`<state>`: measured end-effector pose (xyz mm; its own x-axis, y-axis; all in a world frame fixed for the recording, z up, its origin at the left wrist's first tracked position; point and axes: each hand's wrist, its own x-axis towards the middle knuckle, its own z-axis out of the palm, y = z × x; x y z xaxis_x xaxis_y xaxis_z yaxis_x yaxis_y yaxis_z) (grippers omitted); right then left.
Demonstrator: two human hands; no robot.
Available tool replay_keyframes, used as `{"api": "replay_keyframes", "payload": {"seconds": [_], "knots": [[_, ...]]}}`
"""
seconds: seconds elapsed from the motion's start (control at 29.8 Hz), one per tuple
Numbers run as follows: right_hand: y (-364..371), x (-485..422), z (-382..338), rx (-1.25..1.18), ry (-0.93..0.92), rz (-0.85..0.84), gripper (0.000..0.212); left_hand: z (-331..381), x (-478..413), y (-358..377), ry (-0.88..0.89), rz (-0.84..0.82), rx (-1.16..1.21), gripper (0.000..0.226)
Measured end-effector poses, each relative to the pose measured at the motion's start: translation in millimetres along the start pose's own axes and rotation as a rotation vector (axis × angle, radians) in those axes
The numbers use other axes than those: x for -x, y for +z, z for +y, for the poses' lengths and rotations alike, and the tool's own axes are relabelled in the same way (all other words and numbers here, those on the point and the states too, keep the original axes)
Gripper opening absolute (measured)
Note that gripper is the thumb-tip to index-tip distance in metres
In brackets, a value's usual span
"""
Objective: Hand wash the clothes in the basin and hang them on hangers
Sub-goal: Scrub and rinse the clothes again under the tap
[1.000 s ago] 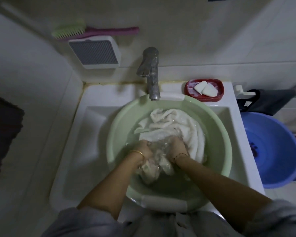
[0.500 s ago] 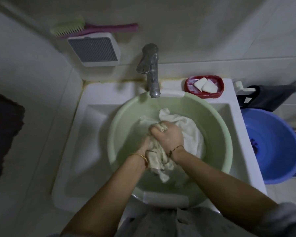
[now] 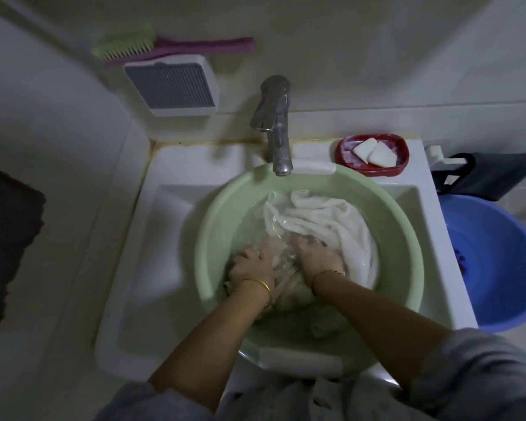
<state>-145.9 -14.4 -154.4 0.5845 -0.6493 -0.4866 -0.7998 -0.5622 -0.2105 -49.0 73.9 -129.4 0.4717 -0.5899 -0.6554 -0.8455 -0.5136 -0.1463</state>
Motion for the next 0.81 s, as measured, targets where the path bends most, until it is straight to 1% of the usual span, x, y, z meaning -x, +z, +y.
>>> {"api": "replay_keyframes", "payload": {"seconds": [0.07,0.1,0.13,0.2,0.24,0.27,0.3,0.34,0.37,0.4,0.44,0.47,0.5,0.57,0.6,0.64,0.67,0.71,0.77,0.81], "knots": [[-1.5,5.1,-4.9,-0.023,-0.018,-0.008,0.046,0.5,-6.6,0.3,0.010,0.020,0.136,0.074],[1.7,13.9,-10.0,-0.030,-0.072,-0.002,0.051,-0.9,-10.0,-1.2,0.002,0.031,0.225,0.073],[5.0,16.1,-10.3,-0.023,-0.126,-0.007,0.055,-3.8,-16.1,-1.3,-0.015,0.041,0.341,0.075],[-1.6,9.6,-4.7,-0.165,-0.067,0.001,0.049,-12.1,-25.5,-4.6,-0.047,0.082,0.662,0.076],[-9.3,7.2,-3.6,-0.216,-0.092,-0.070,0.043,-15.5,-27.5,-8.2,-0.064,0.114,0.832,0.072],[-18.1,4.8,-4.3,-0.346,-0.160,-0.253,0.037,-18.4,-28.5,-12.7,-0.080,0.141,0.998,0.064],[-22.2,3.9,-5.8,-0.542,-0.228,-0.437,0.033,-20.1,-29.8,-15.6,-0.116,0.116,1.166,0.059],[-22.5,2.6,-8.1,-0.707,-0.278,-0.450,0.027,-21.6,-29.3,-20.0,-0.158,0.070,1.326,0.054],[-25.8,5.4,-11.8,-0.803,-0.215,-0.309,0.023,-24.4,-31.0,-21.8,-0.205,0.026,1.491,0.050],[-26.3,10.2,-15.9,-0.838,-0.127,-0.105,0.022,-26.4,-32.3,-23.4,-0.245,-0.012,1.687,0.047],[-27.6,16.2,-19.8,-0.843,-0.108,0.074,0.021,-27.6,-31.7,-26.2,-0.280,-0.038,1.881,0.043],[-29.2,19.0,-24.2,-0.882,-0.123,0.147,0.022,-27.6,-29.9,-28.9,-0.289,-0.049,2.017,0.035],[-32.0,28.7,-32.6,-0.928,-0.182,0.172,0.025,-25.5,-24.1,-33.1,-0.273,-0.075,2.092,0.033],[-40.3,36.5,-45.0,-0.953,-0.249,0.208,0.032,-20.2,-12.3,-38.1,-0.165,-0.128,2.128,0.051],[-43.1,35.4,-51.0,-0.933,-0.212,0.242,0.035,-16.8,-8.2,-40.4,-0.118,-0.150,2.132,0.060],[-42.6,32.3,-54.5,-0.895,-0.177,0.273,0.038,-13.1,-4.5,-40.3,-0.104,-0.148,2.128,0.063],[-42.9,30.4,-56.9,-0.852,-0.147,0.290,0.037,-8.5,0.1,-41.7,-0.135,-0.143,2.117,0.059],[-44.8,28.4,-57.8,-0.831,-0.123,0.289,0.034,-4.3,3.9,-42.7,-0.185,-0.108,2.078,0.049],[-52.5,18.7,-52.3,-0.814,-0.019,0.256,0.030,7.5,12.9,-45.9,-0.180,-0.106,1.894,0.034],[-56.8,11.2,-46.7,-0.807,0.044,0.245,0.028,12.7,16.9,-45.0,-0.175,-0.063,1.786,0.033]]}}
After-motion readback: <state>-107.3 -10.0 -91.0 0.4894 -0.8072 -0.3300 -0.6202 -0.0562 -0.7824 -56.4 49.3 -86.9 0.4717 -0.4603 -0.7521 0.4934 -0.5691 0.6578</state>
